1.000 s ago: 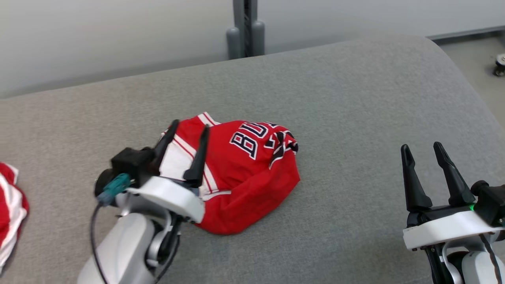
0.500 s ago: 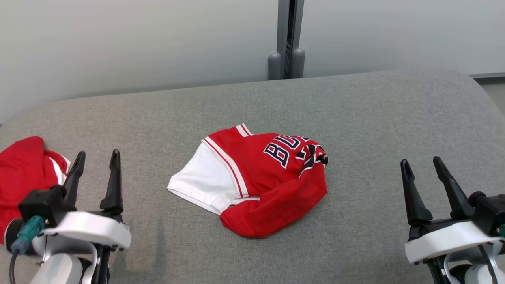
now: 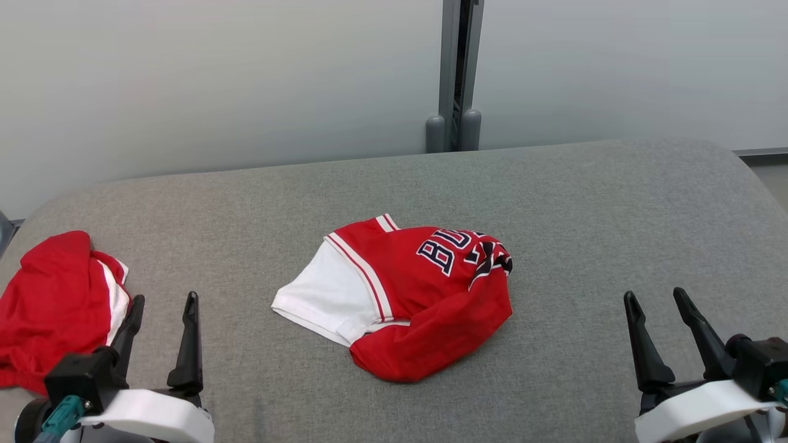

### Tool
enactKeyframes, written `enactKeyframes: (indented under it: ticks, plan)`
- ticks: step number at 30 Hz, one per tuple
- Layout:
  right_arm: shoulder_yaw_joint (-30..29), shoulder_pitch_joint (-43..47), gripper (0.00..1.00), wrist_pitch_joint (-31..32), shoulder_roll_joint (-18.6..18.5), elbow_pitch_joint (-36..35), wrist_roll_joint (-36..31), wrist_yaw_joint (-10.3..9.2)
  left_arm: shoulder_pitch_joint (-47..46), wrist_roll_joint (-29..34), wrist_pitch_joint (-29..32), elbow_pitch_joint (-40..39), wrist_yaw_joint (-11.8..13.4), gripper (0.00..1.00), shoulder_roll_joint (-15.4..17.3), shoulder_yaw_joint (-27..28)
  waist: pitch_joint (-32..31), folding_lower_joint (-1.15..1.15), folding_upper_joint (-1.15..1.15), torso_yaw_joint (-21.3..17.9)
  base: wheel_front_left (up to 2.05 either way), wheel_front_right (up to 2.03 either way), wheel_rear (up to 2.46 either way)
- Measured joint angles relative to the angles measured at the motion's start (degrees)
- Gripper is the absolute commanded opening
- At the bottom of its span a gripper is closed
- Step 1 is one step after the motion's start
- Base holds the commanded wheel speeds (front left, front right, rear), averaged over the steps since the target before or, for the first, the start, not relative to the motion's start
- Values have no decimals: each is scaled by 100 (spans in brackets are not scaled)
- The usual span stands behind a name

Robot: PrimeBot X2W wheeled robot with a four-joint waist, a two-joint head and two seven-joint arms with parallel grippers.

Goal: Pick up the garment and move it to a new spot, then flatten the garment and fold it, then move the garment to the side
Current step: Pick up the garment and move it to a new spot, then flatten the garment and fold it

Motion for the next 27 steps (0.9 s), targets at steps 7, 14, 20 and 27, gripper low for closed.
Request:
enactKeyframes:
  ticks: [7,14,20,27]
  plan:
    - [-5,104,100,43,1,-86,27,0,73,-1,60,-100,53,100,11,-27,-20,0,0,-49,0,0,0]
    - [-8,112,100,69,0,-111,34,0,87,-14,109,-132,83,100,24,-35,9,0,0,-73,0,0,0]
    - [-12,112,100,66,0,-110,35,0,86,-21,126,-133,99,100,29,-58,19,0,0,-76,0,0,0]
    - [-29,111,100,65,0,-110,41,0,86,-22,143,-132,108,100,42,-75,14,0,0,-67,0,0,0]
